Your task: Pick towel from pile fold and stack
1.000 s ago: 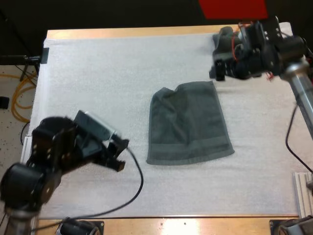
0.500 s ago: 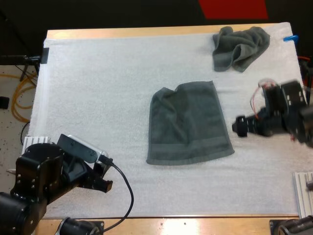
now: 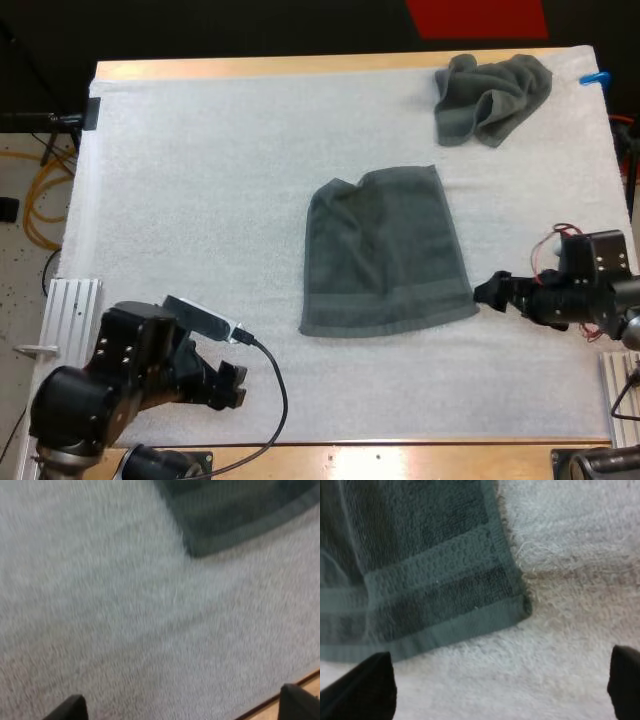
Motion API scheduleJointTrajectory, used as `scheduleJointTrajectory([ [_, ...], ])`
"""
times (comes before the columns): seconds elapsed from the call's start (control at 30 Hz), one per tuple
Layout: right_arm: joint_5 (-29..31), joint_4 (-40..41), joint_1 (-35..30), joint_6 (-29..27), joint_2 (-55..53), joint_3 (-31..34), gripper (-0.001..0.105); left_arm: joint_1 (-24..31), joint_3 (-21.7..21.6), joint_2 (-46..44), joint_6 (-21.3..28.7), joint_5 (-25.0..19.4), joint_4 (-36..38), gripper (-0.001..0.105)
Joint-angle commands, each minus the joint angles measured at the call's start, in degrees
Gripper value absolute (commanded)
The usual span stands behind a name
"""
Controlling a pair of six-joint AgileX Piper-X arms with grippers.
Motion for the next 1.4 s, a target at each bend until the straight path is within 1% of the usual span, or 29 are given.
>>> scheduleJointTrajectory([
  [0.0, -3.91, -2.20, -1.54, 0.46, 1.09, 1.04, 0.083, -0.14, 0.62, -0.17, -0.72, 0.11, -0.10, 0.072],
  [0.1, -5.83, -3.96, -3.64, 0.73, 4.32, 2.29, 0.083, -0.14, 0.89, -0.17, -0.72, 0.37, -0.94, 0.072],
  [0.23, -10.70, -7.09, -4.26, 1.19, 10.10, 3.12, 0.083, -0.14, 0.89, -0.17, -0.90, 3.29, -2.55, 0.072],
  [0.37, -14.14, -11.07, -4.26, 2.35, 14.87, 3.10, 0.083, -0.14, 0.89, -0.17, -1.20, 5.78, -3.73, 0.072],
  [0.43, -19.08, -14.04, -4.26, 2.38, 17.38, 3.10, 0.083, -0.14, 0.89, -0.17, -1.31, 7.38, -4.19, 0.072],
  [0.5, -20.49, -15.85, -4.09, 2.91, 18.96, 3.10, 0.083, -0.14, 0.89, -0.17, -1.31, 7.96, -4.19, 0.072],
  [0.77, -22.37, -17.66, -3.72, 3.23, 23.01, 3.10, 0.083, -0.14, 0.89, -0.17, -1.31, 8.19, -5.24, 0.072],
  [0.93, -26.21, -19.59, -3.39, 3.62, 24.54, 3.10, 0.083, -0.14, 0.89, -0.17, -1.31, 11.39, -6.97, 0.072],
  [1.13, -26.33, -21.46, -1.29, 3.60, 26.27, 3.10, 0.083, -0.14, 0.89, -0.17, -1.31, 14.40, -8.74, 0.072],
  [1.17, -26.17, -21.47, -1.01, 3.60, 26.35, 3.10, 0.082, -0.14, 0.89, -0.17, -1.31, 14.52, -8.77, 0.072],
  [1.27, -24.98, -21.45, -0.46, 3.60, 26.36, 3.10, 0.069, -0.14, 0.89, -0.17, -1.31, 14.74, -8.75, 0.072],
  [1.33, -23.27, -21.45, -0.48, 3.60, 26.36, 3.10, 0.051, -0.14, 0.89, -0.17, -1.31, 14.74, -8.75, 0.072],
  [1.37, -22.66, -21.45, -0.48, 3.60, 26.36, 3.10, 0.045, -0.14, 0.89, -0.17, -1.31, 14.74, -8.79, 0.072],
])
